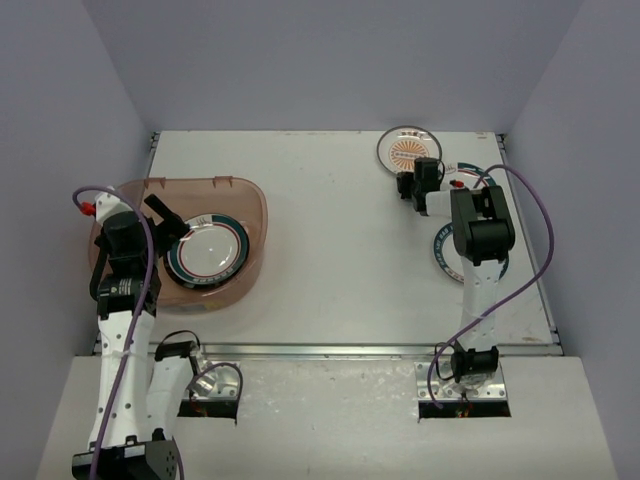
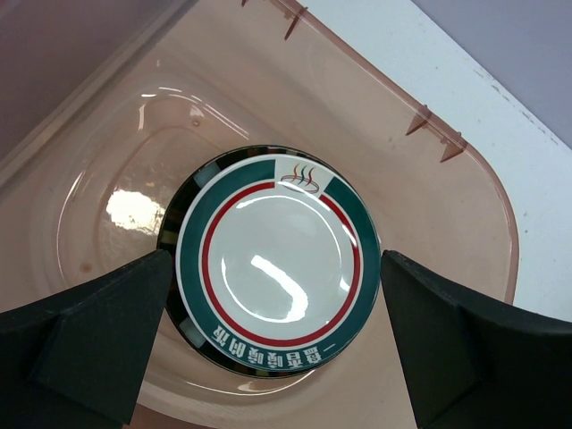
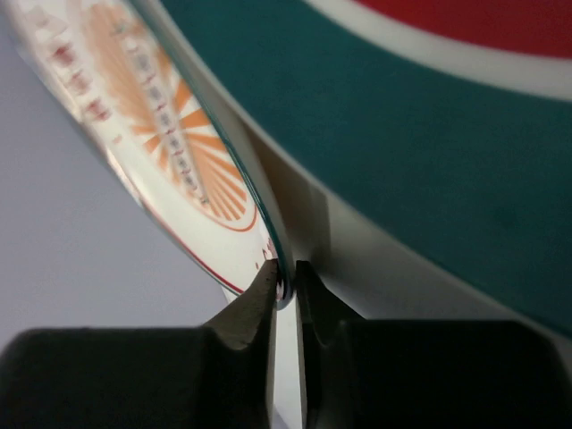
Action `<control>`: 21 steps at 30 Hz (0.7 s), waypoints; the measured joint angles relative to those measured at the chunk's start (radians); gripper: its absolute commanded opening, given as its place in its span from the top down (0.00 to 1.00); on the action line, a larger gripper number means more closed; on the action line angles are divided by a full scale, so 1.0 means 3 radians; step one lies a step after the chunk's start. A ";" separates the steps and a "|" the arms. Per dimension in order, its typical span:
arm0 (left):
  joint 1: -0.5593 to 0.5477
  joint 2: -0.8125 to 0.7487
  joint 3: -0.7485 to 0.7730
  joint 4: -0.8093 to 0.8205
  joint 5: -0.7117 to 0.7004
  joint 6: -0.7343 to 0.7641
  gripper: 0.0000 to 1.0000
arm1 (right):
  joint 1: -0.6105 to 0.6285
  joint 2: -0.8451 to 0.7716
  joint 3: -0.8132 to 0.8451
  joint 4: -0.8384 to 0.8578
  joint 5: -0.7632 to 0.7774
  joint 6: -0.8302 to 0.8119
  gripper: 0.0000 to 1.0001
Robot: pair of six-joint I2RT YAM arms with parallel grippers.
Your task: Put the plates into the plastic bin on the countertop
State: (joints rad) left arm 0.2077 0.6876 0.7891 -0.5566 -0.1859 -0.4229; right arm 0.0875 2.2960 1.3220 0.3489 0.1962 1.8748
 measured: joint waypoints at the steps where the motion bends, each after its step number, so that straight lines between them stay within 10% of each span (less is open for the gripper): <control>1: 0.0000 -0.0002 0.0000 -0.0001 0.0004 0.0000 0.00 | 0.0000 0.0011 -0.0002 0.0008 -0.0006 0.0003 1.00; 12: 0.0000 -0.0012 0.0000 0.0004 0.0071 0.0005 0.00 | 0.0025 -0.0121 -0.0099 0.0146 -0.0322 -0.0709 1.00; 21: -0.0047 -0.0065 -0.0037 0.0214 0.0610 0.0132 0.00 | 0.0289 -0.1265 -0.1174 0.0062 -0.1386 -0.1637 1.00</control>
State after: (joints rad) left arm 0.1936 0.6679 0.7779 -0.4924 -0.0028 -0.3833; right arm 0.1741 1.9166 0.9697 0.3675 -0.2196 1.3837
